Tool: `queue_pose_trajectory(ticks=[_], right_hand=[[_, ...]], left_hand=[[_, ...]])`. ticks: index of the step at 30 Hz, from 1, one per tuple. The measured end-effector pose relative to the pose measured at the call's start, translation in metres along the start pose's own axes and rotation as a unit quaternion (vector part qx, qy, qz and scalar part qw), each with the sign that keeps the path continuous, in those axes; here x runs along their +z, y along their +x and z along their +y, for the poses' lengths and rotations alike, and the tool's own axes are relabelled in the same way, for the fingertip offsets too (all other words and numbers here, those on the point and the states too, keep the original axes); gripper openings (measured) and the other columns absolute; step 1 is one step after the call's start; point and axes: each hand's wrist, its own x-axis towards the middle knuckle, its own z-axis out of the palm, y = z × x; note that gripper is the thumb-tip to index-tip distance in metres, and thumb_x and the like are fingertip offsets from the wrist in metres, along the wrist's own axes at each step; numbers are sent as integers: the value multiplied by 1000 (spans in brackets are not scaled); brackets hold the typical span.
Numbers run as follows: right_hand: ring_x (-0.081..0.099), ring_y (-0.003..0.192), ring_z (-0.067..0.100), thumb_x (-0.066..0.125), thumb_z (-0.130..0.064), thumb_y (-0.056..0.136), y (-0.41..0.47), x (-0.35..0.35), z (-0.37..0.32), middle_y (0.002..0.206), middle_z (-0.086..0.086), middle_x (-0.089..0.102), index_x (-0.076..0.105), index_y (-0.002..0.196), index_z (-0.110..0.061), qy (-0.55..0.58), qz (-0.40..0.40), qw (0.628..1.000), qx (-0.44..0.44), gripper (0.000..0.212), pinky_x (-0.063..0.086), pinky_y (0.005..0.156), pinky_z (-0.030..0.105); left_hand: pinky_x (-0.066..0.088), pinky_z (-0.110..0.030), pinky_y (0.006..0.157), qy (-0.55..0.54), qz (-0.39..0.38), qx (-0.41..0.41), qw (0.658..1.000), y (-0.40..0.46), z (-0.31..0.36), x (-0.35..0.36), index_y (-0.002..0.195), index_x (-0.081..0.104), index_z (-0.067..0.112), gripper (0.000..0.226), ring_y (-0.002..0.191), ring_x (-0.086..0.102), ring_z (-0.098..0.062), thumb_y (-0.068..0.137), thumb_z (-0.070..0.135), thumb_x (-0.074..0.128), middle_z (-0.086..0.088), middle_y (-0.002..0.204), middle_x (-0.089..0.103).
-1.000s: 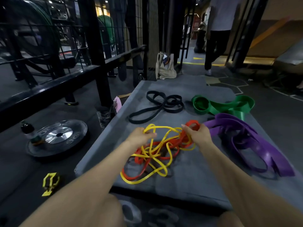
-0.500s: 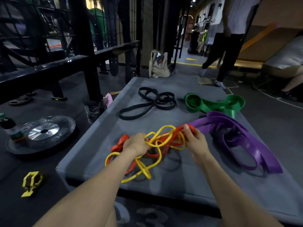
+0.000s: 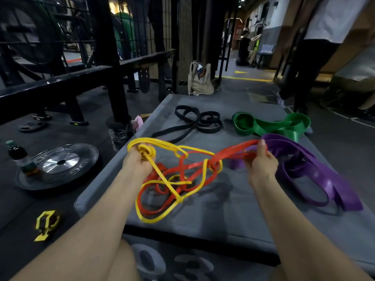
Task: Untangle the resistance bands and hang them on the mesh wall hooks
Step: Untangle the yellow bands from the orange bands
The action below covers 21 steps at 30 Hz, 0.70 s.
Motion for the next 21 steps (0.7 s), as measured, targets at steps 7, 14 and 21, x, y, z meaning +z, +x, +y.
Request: queue_pose_trajectory(ticks=[7, 14, 21], right_hand=[[46, 56, 10, 49, -25, 96, 2, -6, -3, 59, 0, 49, 52, 71, -18, -87, -9, 992, -87, 27, 41, 59, 27], [35, 55, 13, 53, -23, 95, -26, 15, -9, 59, 2, 39, 60, 80, -5, -169, -180, 957, -150, 25, 31, 48, 24], [33, 41, 2, 55, -18, 93, -50, 28, -26, 52, -4, 41, 62, 75, -20, -167, -332, 917, -143, 20, 29, 40, 16]], left_hand=[[48, -35, 54, 549, 2, 170, 818, -4, -5, -15, 75, 62, 3, 15, 60, 57, -28, 82, 16, 68, -13, 63, 62], [24, -24, 107, 751, -43, 429, 499, -48, -50, 12, 138, 34, 6, 75, 129, 31, -28, 74, 18, 71, -12, 137, 25], [49, -41, 92, 731, -251, 192, 605, -37, -94, 33, 109, 54, 14, 20, 94, 60, -24, 90, 15, 60, -1, 99, 60]])
